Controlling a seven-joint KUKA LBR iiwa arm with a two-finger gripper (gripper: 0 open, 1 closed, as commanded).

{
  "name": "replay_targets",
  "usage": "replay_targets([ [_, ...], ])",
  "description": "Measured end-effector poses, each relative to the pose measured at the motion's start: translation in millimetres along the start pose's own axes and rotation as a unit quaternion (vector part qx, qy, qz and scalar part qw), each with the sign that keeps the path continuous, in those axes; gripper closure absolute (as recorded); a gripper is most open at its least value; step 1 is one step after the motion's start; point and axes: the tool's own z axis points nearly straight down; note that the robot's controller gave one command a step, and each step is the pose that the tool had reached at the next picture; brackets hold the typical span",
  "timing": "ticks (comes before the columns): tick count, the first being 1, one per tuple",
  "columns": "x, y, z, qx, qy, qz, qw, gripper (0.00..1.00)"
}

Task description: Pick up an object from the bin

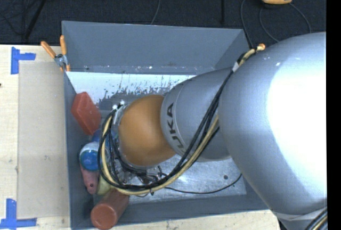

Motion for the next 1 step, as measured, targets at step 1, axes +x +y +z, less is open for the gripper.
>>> replay_targets([
  [1,-8.5,8.8,-199.4,-0.008,-0.0021,-0.017,0.9998,1.0],
])
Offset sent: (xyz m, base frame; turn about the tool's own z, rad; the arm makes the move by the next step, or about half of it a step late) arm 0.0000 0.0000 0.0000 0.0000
